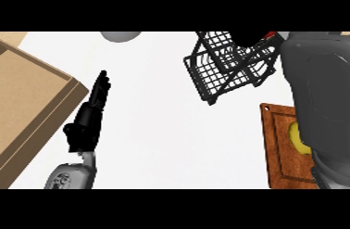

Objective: Pick the tomato from the cutting board and place it in the tiered basket

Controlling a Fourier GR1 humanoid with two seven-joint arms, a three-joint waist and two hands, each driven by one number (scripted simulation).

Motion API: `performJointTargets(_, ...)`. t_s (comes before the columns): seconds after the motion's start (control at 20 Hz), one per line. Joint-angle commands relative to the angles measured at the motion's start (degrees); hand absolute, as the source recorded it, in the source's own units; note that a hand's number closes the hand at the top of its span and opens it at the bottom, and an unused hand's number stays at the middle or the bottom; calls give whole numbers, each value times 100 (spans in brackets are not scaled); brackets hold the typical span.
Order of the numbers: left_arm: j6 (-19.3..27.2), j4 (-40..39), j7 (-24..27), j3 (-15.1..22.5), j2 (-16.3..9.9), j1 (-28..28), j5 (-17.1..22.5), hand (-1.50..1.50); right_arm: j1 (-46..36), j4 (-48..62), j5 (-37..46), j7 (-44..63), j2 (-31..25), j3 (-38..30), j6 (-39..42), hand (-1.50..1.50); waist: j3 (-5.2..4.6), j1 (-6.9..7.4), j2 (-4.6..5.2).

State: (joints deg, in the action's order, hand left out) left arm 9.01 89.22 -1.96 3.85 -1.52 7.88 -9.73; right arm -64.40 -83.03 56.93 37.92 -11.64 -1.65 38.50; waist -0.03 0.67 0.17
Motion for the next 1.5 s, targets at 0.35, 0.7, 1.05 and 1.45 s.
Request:
performJointTargets(0.35, 55, -120, -83, -56, -13, 158, -60, 0, 248, 1042, -496, -50, 376, -978, -1131, -150, 3, -28, -5)
performJointTargets(0.7, 185, 26, 82, 212, 143, -94, -96, 0, 143, 1140, -1069, -328, 342, -1802, -2082, -150, 4, -27, -4)
performJointTargets(1.05, 89, 51, -170, -126, -77, 88, -65, 0, 359, 614, -1454, 144, -394, -2701, -2278, -150, 5, -124, -30)
performJointTargets(1.45, -85, 187, -119, -216, -205, -42, 136, 0, 1599, 127, -3027, -214, -1374, -4285, -1364, -150, 9, -186, -42)
